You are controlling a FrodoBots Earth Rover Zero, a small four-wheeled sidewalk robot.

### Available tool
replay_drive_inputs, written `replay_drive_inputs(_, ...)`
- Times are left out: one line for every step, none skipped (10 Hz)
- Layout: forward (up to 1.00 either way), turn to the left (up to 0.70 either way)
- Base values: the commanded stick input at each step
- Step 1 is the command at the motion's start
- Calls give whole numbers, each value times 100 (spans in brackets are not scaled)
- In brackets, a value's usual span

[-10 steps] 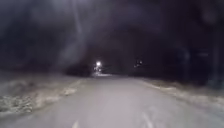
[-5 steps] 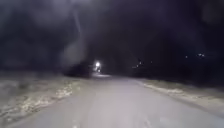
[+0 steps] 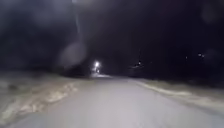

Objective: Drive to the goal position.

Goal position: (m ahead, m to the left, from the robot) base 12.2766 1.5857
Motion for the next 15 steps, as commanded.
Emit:
replay_drive_inputs(70, 0)
replay_drive_inputs(70, 0)
replay_drive_inputs(70, 0)
replay_drive_inputs(70, 0)
replay_drive_inputs(70, 0)
replay_drive_inputs(70, 0)
replay_drive_inputs(70, 0)
replay_drive_inputs(70, 0)
replay_drive_inputs(70, 0)
replay_drive_inputs(70, 0)
replay_drive_inputs(70, 6)
replay_drive_inputs(70, 15)
replay_drive_inputs(70, 32)
replay_drive_inputs(70, 35)
replay_drive_inputs(70, 35)
